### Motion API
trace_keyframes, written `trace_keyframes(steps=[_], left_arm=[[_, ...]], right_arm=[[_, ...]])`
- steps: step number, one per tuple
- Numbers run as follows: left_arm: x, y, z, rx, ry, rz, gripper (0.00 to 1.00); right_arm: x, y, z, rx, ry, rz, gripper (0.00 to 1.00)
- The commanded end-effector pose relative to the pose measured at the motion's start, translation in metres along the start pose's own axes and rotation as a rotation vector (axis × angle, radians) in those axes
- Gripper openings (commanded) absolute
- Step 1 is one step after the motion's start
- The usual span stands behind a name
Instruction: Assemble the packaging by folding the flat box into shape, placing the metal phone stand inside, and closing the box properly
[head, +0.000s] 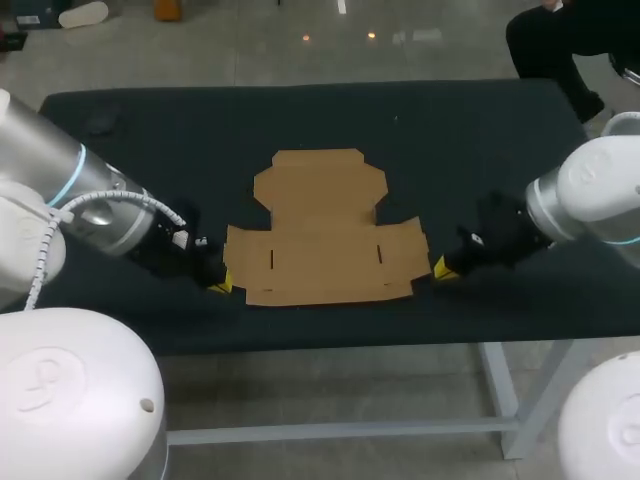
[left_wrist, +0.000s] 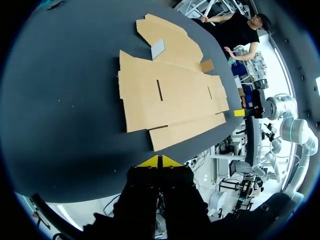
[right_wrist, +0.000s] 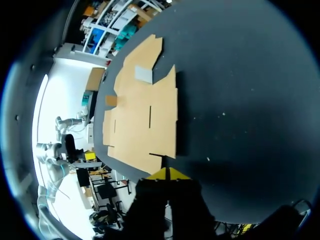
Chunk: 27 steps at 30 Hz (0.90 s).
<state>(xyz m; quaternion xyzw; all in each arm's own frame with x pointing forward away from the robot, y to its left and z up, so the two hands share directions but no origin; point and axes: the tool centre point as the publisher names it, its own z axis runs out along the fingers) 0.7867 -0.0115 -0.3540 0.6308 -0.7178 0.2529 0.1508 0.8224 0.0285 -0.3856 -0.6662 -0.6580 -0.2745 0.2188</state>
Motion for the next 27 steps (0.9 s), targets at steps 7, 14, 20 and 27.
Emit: trace_keyframes(steps=[7, 14, 20, 27], left_arm=[[-0.008, 0.007, 0.017, -0.009, 0.022, -0.046, 0.0], [-0.009, 0.008, 0.028, -0.008, 0.031, -0.075, 0.0], [-0.011, 0.006, 0.033, 0.002, 0.036, -0.089, 0.0], [-0.015, 0.004, 0.038, -0.004, 0.045, -0.1, 0.0]], right_arm=[[-0.006, -0.004, 0.018, -0.01, 0.005, 0.026, 0.0], [-0.005, -0.002, 0.03, -0.022, 0.013, 0.037, 0.0], [-0.002, -0.002, 0.039, -0.028, 0.021, 0.042, 0.0], [-0.001, -0.001, 0.05, -0.018, 0.029, 0.049, 0.0]])
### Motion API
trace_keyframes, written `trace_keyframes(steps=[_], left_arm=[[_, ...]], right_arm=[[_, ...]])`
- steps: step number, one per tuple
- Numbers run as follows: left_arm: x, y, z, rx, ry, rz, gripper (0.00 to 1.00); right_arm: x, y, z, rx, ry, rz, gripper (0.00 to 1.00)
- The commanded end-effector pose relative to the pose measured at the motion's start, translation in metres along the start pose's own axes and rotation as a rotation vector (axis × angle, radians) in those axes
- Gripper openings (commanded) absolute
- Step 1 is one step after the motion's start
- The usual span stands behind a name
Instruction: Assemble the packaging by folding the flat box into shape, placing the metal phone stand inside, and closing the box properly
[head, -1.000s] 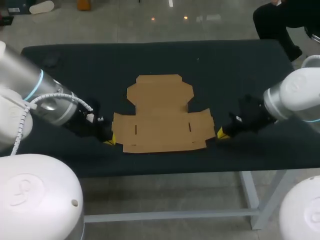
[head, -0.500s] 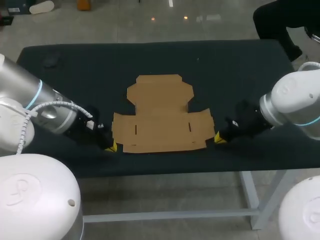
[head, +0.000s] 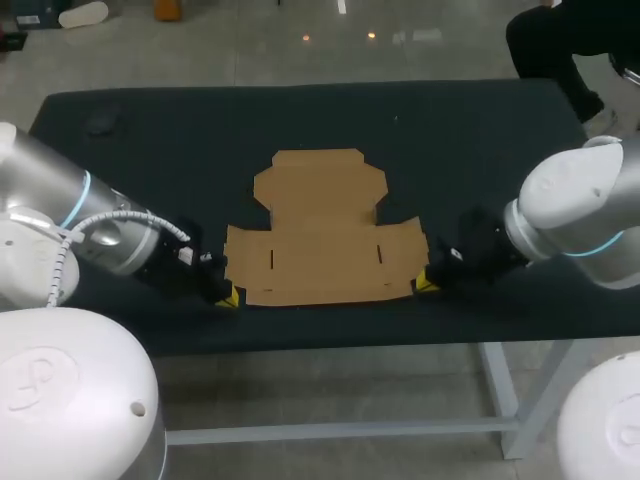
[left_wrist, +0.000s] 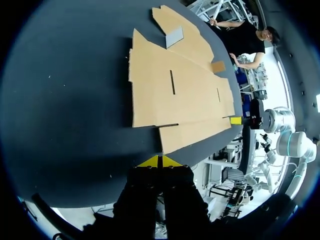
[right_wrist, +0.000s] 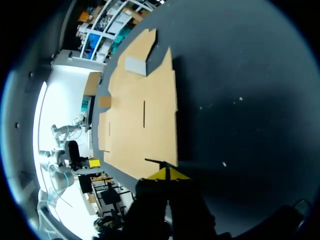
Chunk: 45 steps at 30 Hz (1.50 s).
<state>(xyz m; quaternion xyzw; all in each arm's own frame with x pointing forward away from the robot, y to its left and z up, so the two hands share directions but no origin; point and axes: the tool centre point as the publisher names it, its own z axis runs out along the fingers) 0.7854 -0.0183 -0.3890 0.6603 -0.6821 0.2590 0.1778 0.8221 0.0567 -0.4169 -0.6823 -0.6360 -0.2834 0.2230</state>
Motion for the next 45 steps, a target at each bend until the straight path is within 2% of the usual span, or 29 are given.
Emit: trace_keyframes(steps=[1, 24, 39, 45], left_arm=[[-0.003, -0.004, 0.006, -0.007, 0.004, -0.001, 0.0], [-0.012, -0.014, 0.016, -0.043, 0.031, -0.01, 0.0], [-0.016, -0.021, 0.027, -0.078, 0.053, -0.029, 0.0], [-0.009, -0.021, 0.031, -0.088, 0.059, -0.009, 0.0]], right_arm=[[-0.002, 0.003, 0.009, 0.008, 0.011, 0.0, 0.0], [0.004, 0.012, 0.019, 0.009, 0.044, -0.015, 0.0], [0.001, 0.012, 0.021, 0.017, 0.055, -0.011, 0.0], [0.003, 0.013, 0.023, 0.026, 0.053, -0.015, 0.0]])
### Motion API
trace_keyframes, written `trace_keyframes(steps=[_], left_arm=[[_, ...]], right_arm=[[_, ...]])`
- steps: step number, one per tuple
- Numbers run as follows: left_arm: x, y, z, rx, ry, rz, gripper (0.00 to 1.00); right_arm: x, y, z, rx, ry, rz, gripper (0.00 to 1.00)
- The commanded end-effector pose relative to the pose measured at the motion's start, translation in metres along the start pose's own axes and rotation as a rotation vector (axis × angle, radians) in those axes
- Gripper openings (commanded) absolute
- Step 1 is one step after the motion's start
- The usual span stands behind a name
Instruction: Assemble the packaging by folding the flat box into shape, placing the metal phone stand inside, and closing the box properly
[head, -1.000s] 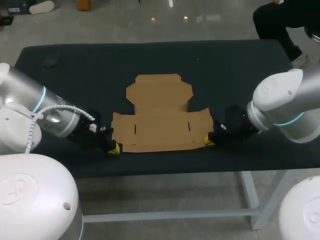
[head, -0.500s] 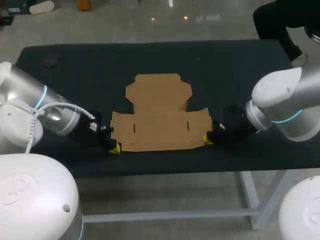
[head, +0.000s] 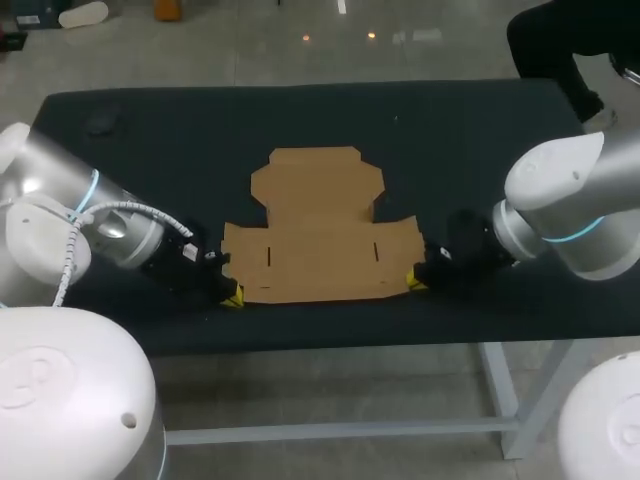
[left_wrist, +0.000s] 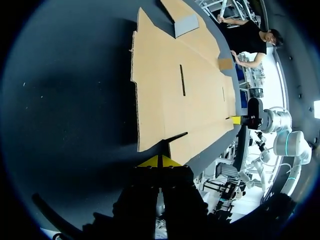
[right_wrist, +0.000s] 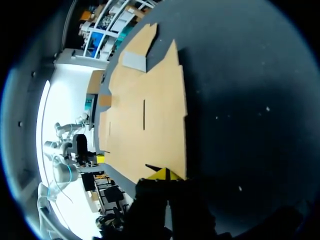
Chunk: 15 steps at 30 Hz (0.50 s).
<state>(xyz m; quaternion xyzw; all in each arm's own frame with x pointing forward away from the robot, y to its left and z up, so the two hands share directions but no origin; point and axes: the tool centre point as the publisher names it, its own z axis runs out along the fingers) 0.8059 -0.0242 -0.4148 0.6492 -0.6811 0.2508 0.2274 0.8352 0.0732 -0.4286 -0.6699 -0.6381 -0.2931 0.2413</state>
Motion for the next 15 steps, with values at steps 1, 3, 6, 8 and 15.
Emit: trace_keyframes(steps=[1, 3, 6, 8, 15], left_arm=[[0.003, -0.004, 0.005, -0.009, -0.005, 0.008, 0.0], [0.004, -0.004, 0.005, -0.011, -0.008, 0.012, 0.0], [0.007, -0.005, 0.004, -0.013, -0.016, 0.021, 0.0], [0.009, -0.005, 0.004, -0.017, -0.025, 0.027, 0.0], [0.014, -0.007, 0.005, -0.026, -0.043, 0.041, 0.0]], right_arm=[[-0.001, 0.002, 0.002, 0.007, 0.01, -0.003, 0.0], [0.0, 0.002, 0.001, 0.006, 0.009, -0.006, 0.0], [0.003, 0.001, 0.0, 0.004, 0.006, -0.01, 0.0], [0.004, 0.001, -0.001, 0.002, 0.005, -0.013, 0.0], [0.01, 0.002, 0.0, 0.0, 0.002, -0.024, 0.0]])
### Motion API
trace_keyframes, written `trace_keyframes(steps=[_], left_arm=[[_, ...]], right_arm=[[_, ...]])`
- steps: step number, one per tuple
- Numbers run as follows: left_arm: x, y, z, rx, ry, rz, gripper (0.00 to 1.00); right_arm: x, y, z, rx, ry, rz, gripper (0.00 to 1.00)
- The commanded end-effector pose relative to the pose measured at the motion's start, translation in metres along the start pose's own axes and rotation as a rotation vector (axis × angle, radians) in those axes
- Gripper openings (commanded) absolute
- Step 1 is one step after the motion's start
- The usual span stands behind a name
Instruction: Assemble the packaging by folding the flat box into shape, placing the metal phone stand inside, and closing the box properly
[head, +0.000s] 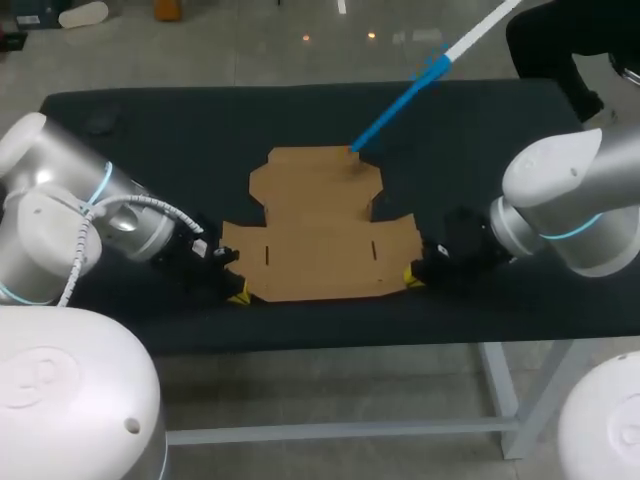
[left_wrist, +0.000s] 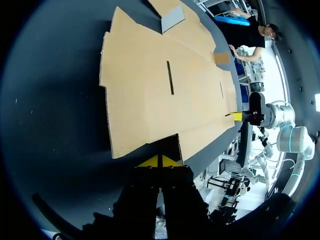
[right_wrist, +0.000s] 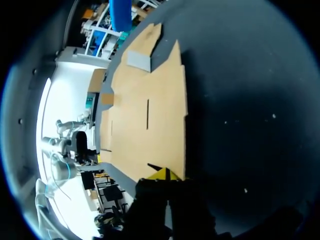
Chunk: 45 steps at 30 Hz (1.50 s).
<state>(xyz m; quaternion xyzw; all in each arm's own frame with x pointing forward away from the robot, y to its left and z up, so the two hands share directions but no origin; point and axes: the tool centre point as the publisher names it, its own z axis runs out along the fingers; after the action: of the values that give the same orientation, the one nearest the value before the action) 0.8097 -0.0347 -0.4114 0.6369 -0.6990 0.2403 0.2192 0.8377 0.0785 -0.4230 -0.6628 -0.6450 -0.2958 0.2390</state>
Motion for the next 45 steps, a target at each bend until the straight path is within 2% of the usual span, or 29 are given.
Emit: trace_keyframes(steps=[1, 20, 45], left_arm=[[0.005, -0.003, 0.001, -0.01, -0.019, 0.004, 0.0], [0.012, -0.007, 0.005, -0.037, -0.05, 0.026, 0.0], [0.001, -0.005, -0.01, 0.004, -0.042, -0.011, 0.0]], right_arm=[[0.003, -0.001, 0.0, 0.0, 0.0, -0.005, 0.0], [0.013, 0.004, 0.001, 0.008, -0.009, -0.024, 0.0], [0.006, 0.006, -0.002, 0.009, -0.012, 0.005, 0.0]])
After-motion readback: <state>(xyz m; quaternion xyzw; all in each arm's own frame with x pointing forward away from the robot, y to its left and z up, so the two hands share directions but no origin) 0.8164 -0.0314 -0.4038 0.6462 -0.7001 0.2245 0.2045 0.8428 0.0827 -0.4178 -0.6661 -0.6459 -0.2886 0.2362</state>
